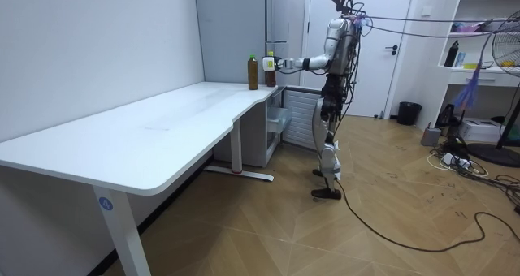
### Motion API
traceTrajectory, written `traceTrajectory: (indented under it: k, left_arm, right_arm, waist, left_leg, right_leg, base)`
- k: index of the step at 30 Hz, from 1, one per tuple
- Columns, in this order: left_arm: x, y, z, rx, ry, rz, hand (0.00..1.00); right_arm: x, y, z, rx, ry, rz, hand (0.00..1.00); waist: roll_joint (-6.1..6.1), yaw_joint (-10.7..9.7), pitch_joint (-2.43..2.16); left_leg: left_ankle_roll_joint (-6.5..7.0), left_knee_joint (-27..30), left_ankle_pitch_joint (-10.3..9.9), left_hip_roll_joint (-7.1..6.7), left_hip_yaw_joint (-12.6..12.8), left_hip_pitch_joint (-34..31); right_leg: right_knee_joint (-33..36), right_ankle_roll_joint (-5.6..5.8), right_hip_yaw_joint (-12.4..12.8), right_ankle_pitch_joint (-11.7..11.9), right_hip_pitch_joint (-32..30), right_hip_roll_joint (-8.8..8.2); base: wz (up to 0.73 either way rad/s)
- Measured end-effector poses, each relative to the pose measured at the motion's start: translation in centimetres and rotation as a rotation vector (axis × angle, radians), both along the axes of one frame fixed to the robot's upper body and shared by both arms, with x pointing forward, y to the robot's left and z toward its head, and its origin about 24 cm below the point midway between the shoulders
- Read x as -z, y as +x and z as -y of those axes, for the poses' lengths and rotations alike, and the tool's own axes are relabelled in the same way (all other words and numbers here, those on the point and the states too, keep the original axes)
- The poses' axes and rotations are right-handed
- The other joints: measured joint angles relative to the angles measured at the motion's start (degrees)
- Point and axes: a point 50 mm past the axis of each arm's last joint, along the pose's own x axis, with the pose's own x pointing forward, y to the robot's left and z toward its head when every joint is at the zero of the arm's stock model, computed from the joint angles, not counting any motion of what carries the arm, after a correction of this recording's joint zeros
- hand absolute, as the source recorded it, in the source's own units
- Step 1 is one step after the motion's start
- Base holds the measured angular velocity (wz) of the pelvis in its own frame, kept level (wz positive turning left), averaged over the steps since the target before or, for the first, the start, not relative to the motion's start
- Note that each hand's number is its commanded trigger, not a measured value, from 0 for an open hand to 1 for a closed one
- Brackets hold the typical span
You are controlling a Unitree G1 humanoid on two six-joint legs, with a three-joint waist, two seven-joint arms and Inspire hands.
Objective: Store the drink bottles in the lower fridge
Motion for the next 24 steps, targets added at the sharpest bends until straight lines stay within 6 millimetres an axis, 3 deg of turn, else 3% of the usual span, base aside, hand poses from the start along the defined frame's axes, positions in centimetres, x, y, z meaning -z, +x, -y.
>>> traceTrajectory:
  k: [17, 24]
  left_arm:
    - [0.67, -0.04, -0.04, 0.004, -0.002, -0.029, 1.0]
    - [0.54, -0.02, 0.08, 0.007, -0.005, -0.023, 1.0]
  right_arm:
    - [0.04, 0.39, -0.16, 0.001, 0.0, 0.001, 0.0]
    - [0.02, 0.88, -0.18, -0.002, 0.003, 0.018, 0.0]
  waist:
    - [-0.53, 0.0, -0.02]
    - [-0.2, 0.1, -0.34]
  left_leg:
    - [0.0, 0.3, 0.0, 0.01, 0.0, -0.3]
    - [0.0, 0.3, 0.0, 0.0, -0.2, -0.9]
  right_leg:
    - [0.6, -0.16, 0.2, -0.2, -0.4, -0.06]
    - [0.6, -0.18, 0.1, -0.2, -0.6, -0.06]
  base:
    - [0.0]
    - [0.0]
